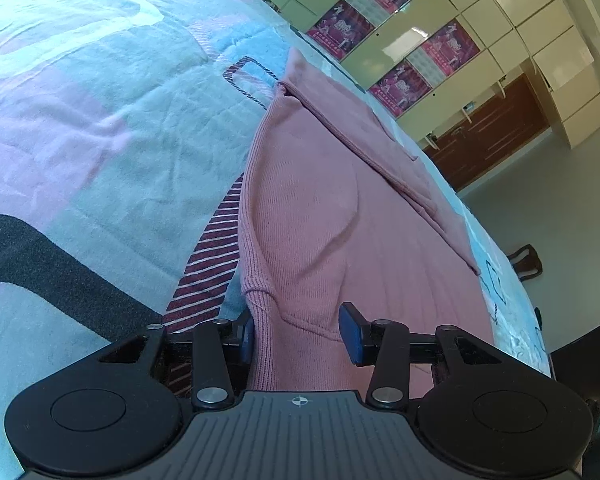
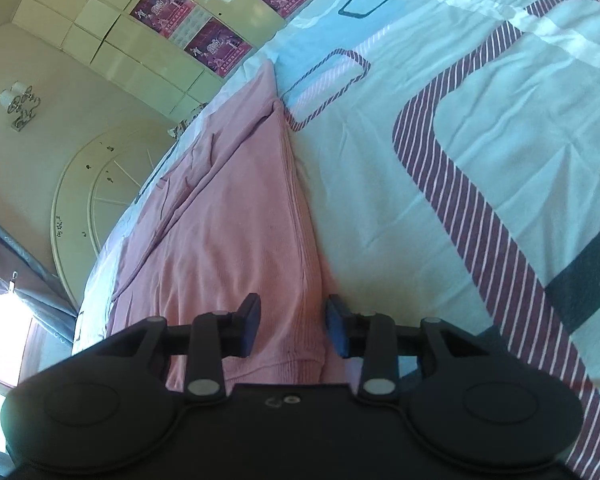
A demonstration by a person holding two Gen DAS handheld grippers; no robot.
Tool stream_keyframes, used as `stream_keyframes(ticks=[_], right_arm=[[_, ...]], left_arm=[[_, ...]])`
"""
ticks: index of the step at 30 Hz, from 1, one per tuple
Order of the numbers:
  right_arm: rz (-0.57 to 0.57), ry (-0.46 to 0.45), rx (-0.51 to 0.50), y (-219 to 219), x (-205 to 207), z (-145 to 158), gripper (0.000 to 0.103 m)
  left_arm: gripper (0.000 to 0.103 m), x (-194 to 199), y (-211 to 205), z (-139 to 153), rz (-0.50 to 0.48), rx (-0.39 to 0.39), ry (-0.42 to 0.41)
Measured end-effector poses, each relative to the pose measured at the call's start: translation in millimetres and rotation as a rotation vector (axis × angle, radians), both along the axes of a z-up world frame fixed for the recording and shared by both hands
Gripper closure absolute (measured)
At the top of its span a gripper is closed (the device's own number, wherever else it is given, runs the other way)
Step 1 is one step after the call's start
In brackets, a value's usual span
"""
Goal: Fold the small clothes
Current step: 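Grasp the sweatshirt hem with both tools and lift it toward the collar, then carry the held hem over the body toward the collar with both tools, then release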
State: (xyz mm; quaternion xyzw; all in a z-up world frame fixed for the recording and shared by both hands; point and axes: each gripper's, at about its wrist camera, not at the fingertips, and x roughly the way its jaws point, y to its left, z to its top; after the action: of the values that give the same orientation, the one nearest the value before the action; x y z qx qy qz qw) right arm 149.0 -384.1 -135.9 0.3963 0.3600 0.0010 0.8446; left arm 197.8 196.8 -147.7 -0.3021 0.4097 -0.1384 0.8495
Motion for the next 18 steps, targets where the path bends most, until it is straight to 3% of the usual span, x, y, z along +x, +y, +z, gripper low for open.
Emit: stream_keyframes(ticks=[8, 10, 11, 12, 13, 15, 18], right_arm=[[0.165, 0.007, 0.012, 21.9, -21.6, -3.2, 0.067], [0.168, 0.012, -0.004, 23.1, -21.5, -1.6, 0.076], [0.164, 0.015, -0.003, 22.1, -19.3, -0.5, 0.084], [0.168, 0.014, -0.015, 21.5, -17.0, 1.5, 0.095], [0.169, 0.003, -0.028, 21.0, -16.3, 5.6, 0.095], [0.169, -0.062, -0.035, 18.9, -23.0, 22.2, 0.095], [0.178, -0.118, -0.082, 20.0, -28.7, 36.5, 0.095]], left_arm=[[0.059, -13.0, 4.1, -0.2, -0.003, 0.017, -0.025], [0.059, -12.1, 2.4, -1.1, 0.003, 0.025, -0.031], [0.065, -10.5, 1.4, -0.4, 0.006, 0.03, -0.029], [0.091, -9.6, -0.2, 3.1, 0.02, 0.055, -0.034], [0.1, -13.0, 1.2, 9.8, 0.052, 0.059, -0.07], [0.099, -23.9, 8.4, 24.7, 0.091, 0.0, -0.173], [0.099, -19.3, 6.9, 21.2, 0.063, 0.082, -0.127]])
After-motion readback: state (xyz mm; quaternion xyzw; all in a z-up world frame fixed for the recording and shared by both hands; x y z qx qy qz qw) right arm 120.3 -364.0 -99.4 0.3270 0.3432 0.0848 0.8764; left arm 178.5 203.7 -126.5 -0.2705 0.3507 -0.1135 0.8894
